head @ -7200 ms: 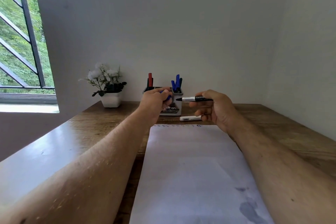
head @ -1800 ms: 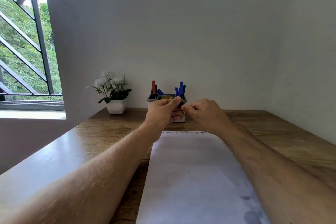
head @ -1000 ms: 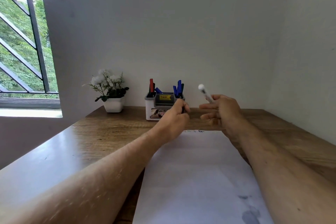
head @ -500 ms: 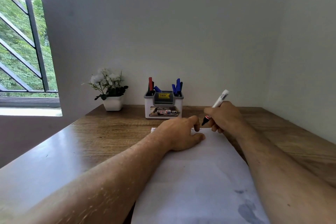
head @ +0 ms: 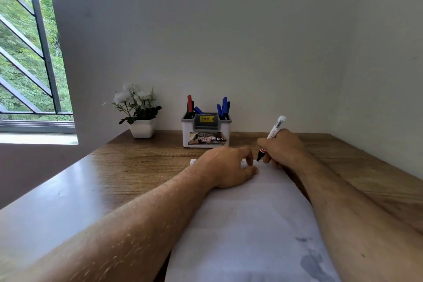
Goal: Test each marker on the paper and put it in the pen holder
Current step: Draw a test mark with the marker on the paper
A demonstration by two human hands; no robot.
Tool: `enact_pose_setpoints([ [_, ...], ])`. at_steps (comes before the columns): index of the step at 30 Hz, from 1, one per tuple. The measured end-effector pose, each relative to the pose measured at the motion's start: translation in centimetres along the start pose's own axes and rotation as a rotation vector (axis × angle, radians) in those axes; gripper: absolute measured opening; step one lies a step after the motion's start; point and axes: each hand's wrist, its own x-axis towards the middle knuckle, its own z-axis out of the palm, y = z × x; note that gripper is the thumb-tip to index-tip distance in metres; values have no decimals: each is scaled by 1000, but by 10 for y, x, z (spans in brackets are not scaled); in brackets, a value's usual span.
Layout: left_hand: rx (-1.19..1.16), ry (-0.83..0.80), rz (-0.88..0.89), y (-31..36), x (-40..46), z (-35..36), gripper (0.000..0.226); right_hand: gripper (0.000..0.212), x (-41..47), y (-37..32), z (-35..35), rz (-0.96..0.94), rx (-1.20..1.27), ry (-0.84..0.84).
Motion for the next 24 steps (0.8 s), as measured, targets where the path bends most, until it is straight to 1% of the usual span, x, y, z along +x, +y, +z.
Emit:
enact_pose_setpoints([
  [3,-9,-4,-2,0,0,0,33,30,2,1,0,7,-14,7],
  [8,-52,-12,4,-2,2,0,22,26,2,0,0,7,6,9],
  [11,-54,-14,10,-1,1,-1,22,27,2,1,-1,7,-3,27],
  [16,-63,-11,12,-1,0,-1,23,24,2,-1,0,-2,14,-36],
  [24,-54,9,26,1,-2,-3,24,30,8,4,-1,30,-15,64],
])
